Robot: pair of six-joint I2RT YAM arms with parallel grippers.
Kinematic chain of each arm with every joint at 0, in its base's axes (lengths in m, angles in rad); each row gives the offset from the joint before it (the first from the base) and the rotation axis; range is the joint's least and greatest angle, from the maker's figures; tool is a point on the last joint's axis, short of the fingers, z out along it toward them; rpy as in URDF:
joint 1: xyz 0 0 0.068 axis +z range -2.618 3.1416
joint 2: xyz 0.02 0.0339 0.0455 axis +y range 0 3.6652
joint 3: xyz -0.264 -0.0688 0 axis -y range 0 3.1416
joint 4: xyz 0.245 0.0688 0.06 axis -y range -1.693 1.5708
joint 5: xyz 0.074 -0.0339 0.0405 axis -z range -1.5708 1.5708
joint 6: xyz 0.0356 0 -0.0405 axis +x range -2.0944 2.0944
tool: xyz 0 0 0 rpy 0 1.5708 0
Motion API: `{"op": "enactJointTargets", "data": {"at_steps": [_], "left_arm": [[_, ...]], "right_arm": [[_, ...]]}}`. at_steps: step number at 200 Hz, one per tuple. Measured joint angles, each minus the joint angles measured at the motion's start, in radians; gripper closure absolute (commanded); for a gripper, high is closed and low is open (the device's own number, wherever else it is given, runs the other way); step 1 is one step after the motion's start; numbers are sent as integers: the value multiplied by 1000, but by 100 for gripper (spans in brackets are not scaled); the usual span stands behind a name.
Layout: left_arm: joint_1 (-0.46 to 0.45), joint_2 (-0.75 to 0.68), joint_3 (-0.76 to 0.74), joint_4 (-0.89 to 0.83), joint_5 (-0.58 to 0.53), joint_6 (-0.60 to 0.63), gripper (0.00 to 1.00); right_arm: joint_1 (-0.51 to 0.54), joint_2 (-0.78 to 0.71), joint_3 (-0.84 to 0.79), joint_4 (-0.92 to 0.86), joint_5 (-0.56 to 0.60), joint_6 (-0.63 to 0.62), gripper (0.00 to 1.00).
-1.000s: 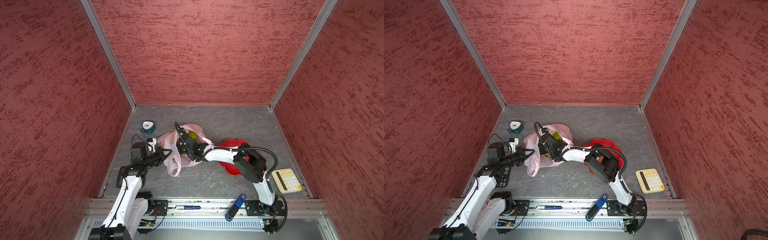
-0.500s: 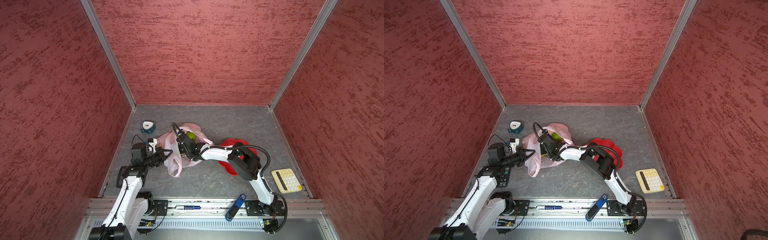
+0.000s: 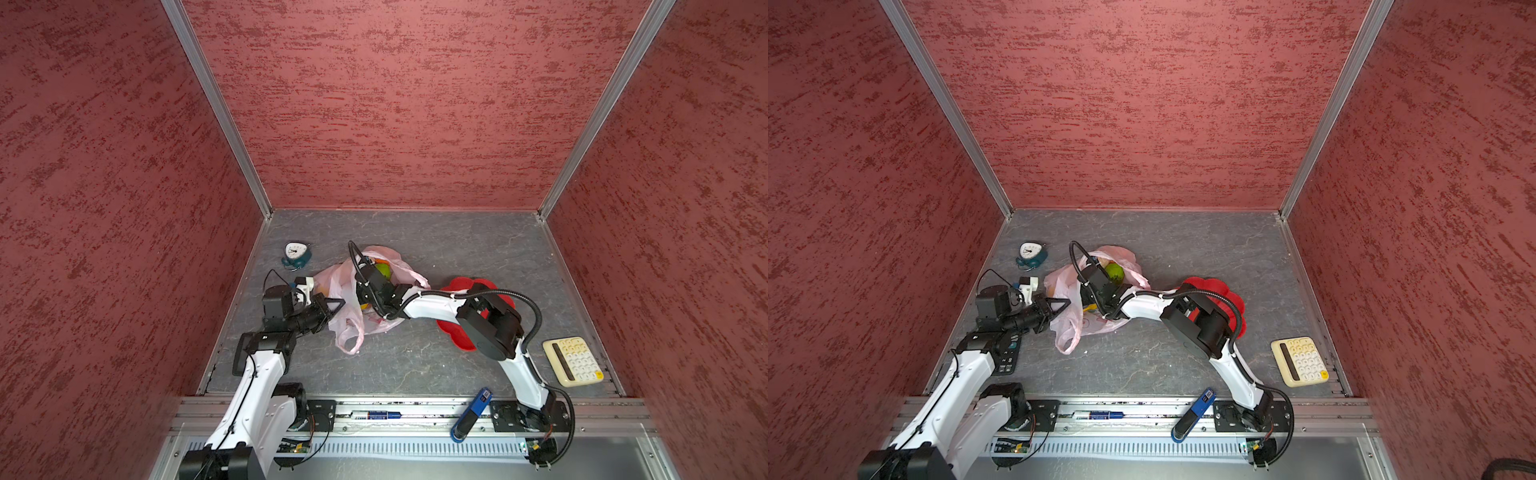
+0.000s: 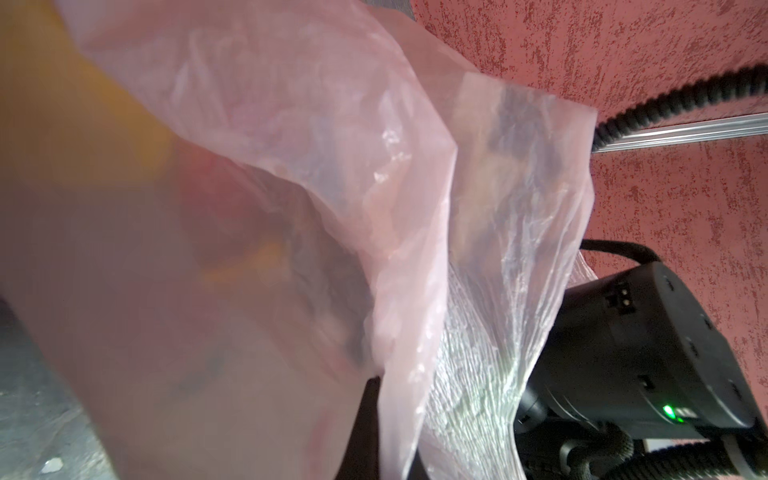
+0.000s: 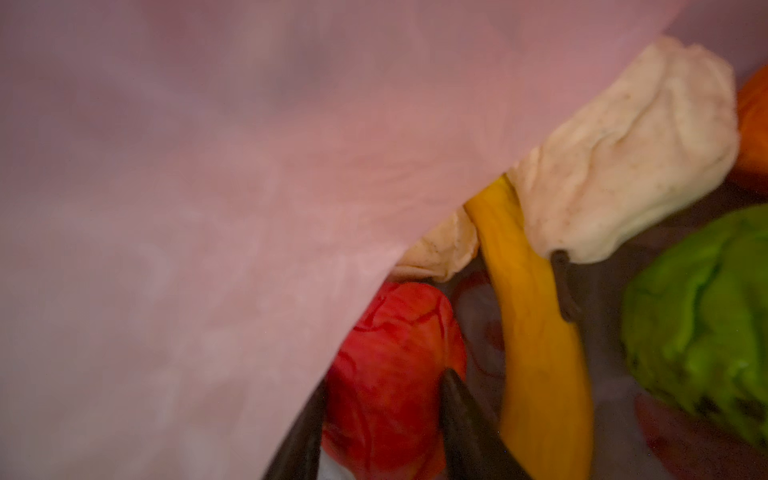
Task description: Take the fake fruits out of the plastic bag
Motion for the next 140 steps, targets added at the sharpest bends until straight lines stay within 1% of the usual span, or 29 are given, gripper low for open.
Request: {"op": "enactJointTargets", "data": {"at_steps": [24, 40, 50, 79, 101, 111, 124, 140], "left_arm": [[4, 19, 0, 34, -2, -7, 95], [6, 31, 0, 48, -4, -10, 96], [8, 38, 0, 55, -4, -11, 96], [10, 38, 0, 64, -3, -13, 96], [10, 27, 0, 63, 0, -13, 96], [10, 17, 0, 62, 2, -13, 96], [11, 4, 0, 62, 4, -13, 96], [11, -15, -4, 61, 8, -13, 96]], "right_arm": [[0, -46, -47, 4, 0, -7, 66], [0, -72, -77, 2, 0, -13, 66], [0, -84, -89, 2, 0, -19, 64], [0, -90, -91, 4, 0, -31, 51], [0, -86, -82, 1, -6, -40, 31], [0, -75, -61, -5, -10, -40, 24], [0, -54, -28, -5, -15, -40, 20], [-1, -24, 13, -6, -18, -40, 19]]}}
